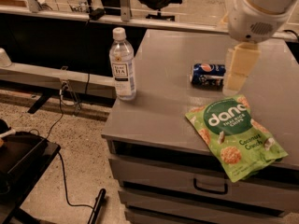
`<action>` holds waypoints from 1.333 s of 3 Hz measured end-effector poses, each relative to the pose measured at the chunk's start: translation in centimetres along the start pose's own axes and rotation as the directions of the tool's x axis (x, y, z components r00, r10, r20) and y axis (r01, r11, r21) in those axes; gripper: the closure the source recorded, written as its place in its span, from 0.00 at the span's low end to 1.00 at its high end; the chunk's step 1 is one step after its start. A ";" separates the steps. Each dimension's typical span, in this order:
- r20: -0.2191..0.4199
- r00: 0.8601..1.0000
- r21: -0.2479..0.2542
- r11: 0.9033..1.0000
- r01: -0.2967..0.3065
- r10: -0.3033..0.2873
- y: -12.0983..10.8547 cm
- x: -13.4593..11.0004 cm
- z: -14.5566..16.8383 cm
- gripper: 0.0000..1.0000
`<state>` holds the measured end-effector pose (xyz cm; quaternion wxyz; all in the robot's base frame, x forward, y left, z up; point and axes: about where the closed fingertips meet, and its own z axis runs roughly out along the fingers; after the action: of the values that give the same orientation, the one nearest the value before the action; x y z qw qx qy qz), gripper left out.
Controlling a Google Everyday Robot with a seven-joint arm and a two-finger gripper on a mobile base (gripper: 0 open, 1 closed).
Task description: Place pepsi can upright
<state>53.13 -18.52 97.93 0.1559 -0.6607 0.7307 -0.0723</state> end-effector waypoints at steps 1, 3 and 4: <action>-0.041 0.999 0.010 1.000 0.026 -0.026 -4.0 -0.7 2.3 0.00; -0.099 0.995 -0.026 0.999 0.027 -0.029 -8.5 -1.1 8.1 0.00; -0.095 0.995 -0.056 0.998 0.014 -0.019 -8.8 -1.1 10.6 0.00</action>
Offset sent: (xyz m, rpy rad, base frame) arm 0.1239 0.0067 -0.0477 -0.1573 0.0351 -0.0097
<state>64.92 -17.42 90.85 0.1018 -0.6666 0.7336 -0.0849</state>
